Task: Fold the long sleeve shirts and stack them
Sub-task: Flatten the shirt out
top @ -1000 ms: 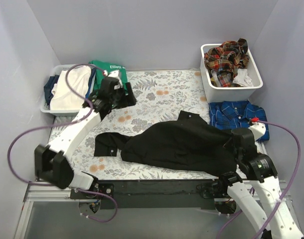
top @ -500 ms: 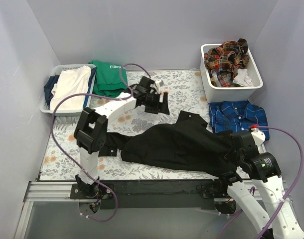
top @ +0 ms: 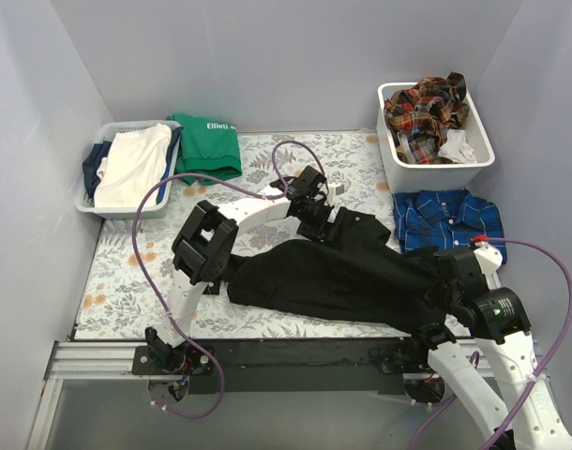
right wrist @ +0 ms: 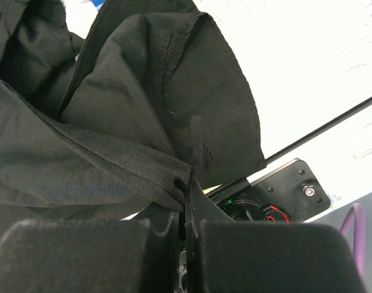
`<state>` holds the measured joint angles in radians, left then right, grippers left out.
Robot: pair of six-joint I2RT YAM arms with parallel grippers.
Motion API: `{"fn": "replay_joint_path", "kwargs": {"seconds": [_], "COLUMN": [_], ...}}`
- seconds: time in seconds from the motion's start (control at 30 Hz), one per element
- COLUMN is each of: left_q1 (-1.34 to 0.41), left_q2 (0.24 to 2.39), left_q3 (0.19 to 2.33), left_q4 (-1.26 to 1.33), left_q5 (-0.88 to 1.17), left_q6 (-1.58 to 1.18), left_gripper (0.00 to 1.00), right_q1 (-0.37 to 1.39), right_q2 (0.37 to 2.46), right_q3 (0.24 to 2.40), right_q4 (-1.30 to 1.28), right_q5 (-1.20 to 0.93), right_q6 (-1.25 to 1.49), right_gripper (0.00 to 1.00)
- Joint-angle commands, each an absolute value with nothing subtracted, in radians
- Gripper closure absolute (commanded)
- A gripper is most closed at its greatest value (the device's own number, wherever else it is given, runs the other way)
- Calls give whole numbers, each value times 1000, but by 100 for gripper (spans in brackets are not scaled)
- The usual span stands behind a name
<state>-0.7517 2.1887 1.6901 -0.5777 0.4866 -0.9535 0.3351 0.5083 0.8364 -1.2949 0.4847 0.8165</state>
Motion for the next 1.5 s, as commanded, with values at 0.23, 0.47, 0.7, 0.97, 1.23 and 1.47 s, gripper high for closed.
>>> {"fn": "replay_joint_path", "kwargs": {"seconds": [0.23,0.47,0.7,0.97,1.23,1.47], "left_q1": [-887,-877,-652,-442,-350,-290], "left_q2": [2310,2275,2042,1902,1919,1957], "left_q3": [1792,1762,1806,1931,1924,1872], "left_q4": [-765,-796,-798,-779,-649,-716], "left_q5": [246,37,-135,-281,-253,-233], "left_q6": [-861,-883,-976,-925,-965,-1019], "left_gripper": [55,100,100,100,79,19], "right_q1": [336,336,336,336,328,325], "right_q2": [511,526,546,815,1337,1483], "right_q3": [859,867,859,853,1073,1270], "right_q4": [-1316,-1316,-1258,-837,-555,-595], "right_q5": [543,560,558,471,482,419], "right_q6": [850,853,835,735,552,502], "right_gripper": [99,99,99,99,41,25]}}
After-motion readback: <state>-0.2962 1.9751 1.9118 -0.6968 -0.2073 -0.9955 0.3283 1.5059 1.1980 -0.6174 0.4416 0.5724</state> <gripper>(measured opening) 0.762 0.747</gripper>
